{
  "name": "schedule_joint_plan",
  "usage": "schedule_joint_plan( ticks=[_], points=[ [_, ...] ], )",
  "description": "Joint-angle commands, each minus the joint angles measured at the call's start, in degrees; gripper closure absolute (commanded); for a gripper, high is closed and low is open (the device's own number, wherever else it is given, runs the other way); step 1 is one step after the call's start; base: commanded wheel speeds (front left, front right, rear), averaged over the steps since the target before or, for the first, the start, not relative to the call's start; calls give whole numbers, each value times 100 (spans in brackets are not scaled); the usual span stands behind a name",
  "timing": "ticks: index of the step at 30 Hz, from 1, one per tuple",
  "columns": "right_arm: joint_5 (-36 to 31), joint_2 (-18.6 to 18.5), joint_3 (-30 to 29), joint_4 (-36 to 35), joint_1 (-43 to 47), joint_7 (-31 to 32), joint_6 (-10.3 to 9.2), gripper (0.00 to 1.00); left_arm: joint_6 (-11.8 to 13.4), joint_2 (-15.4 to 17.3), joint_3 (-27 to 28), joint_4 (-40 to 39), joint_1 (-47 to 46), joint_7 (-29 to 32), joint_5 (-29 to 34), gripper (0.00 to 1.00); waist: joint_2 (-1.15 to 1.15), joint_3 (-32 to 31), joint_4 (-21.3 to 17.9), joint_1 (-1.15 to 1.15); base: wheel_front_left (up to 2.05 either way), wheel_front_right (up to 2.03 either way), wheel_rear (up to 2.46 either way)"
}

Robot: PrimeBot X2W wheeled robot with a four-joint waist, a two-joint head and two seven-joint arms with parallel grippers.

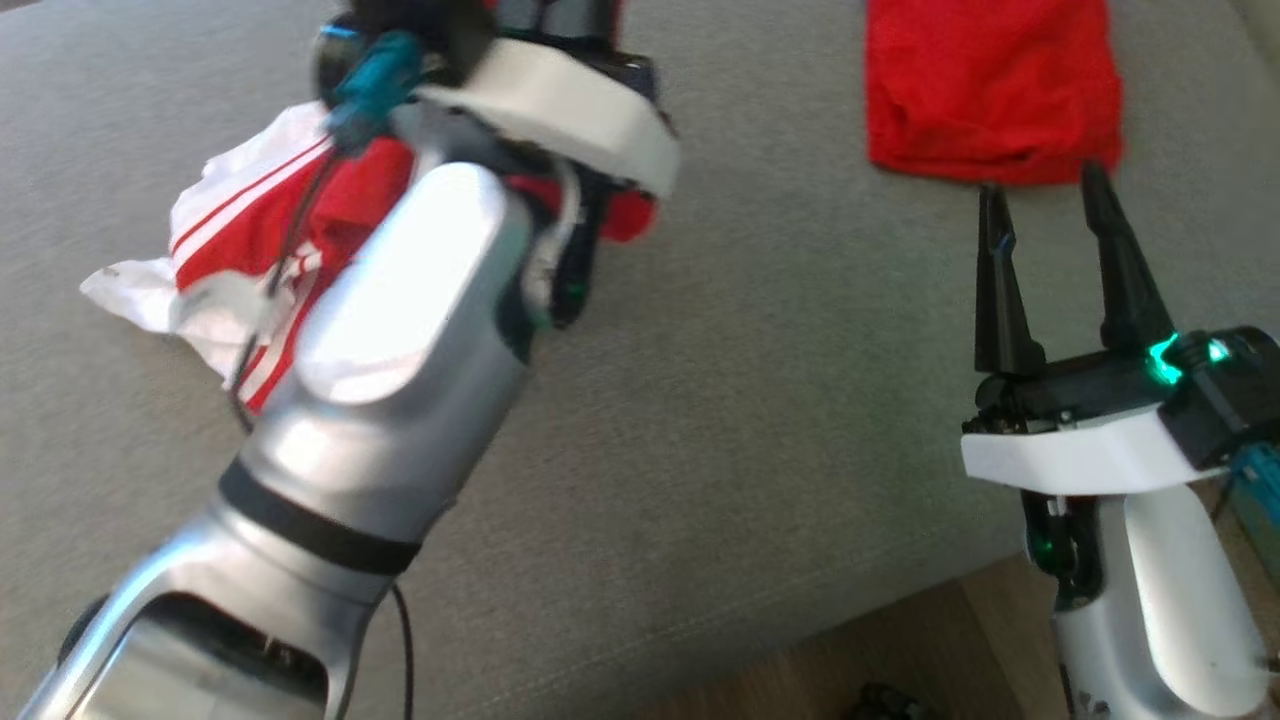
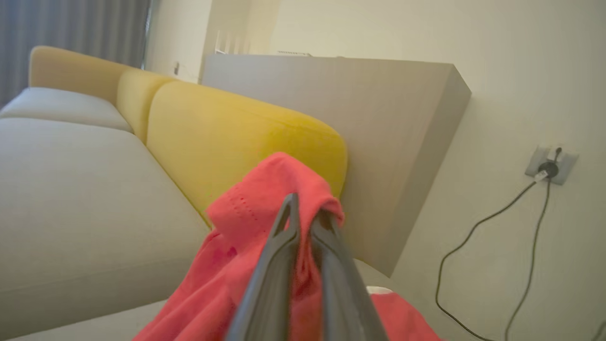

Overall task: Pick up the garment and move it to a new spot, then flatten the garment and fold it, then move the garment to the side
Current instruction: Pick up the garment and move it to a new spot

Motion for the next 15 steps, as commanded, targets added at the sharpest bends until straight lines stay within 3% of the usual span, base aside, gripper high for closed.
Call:
schedule_joint_plan(
  ticks=[1, 2, 10, 15],
  points=[
    [48, -14, 126, -205, -182, -53, 21, 0, 18, 98, -187, -39, -316, -54, -204, 47, 0, 82, -174, 0, 0, 0, 0],
    [61, -14, 134, -211, -180, -53, 21, 0, -2, 98, -414, 84, -344, -56, -318, 0, 0, 89, -196, 0, 0, 0, 0],
    [82, -14, 4, -238, -155, -54, 21, 0, -188, 98, -1735, 901, -422, 167, -722, 0, 0, 73, -76, 0, 0, 0, 0],
    [52, -14, -54, -220, -157, -54, 21, 0, -133, 98, -1858, 1130, -430, 42, -989, 0, 0, -61, 253, 0, 0, 0, 0]
  ],
)
